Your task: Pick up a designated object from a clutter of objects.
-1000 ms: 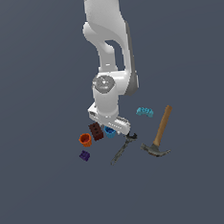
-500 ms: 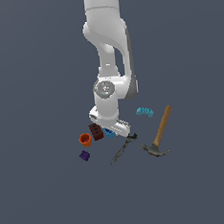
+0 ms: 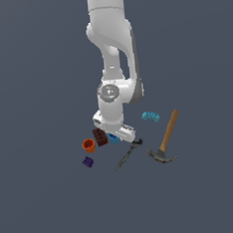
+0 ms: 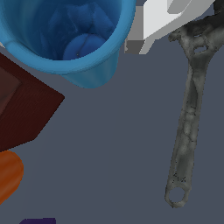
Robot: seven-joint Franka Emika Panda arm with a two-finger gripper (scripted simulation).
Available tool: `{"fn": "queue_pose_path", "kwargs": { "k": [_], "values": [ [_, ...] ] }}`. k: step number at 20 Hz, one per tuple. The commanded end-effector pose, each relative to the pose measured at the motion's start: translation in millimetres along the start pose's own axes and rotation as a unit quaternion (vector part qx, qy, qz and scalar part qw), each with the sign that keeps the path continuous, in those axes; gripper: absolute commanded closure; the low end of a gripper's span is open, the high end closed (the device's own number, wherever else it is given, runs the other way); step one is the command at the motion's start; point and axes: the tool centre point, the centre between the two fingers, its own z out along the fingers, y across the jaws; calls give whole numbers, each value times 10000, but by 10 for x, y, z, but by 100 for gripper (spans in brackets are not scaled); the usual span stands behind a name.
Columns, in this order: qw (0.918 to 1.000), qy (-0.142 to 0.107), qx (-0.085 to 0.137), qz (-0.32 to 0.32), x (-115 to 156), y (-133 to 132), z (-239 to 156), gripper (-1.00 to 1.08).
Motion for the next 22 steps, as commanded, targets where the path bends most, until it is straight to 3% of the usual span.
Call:
{"fn": "queue_pose_path", "kwargs": {
  "k": [1, 11, 22],
  "values": [
    [10000, 0, 0, -1, 3, 3, -10, 108],
    [10000, 0, 0, -1, 101, 154, -372, 108],
    [10000, -3, 4, 3, 370, 553, -1334, 108]
  ]
}}
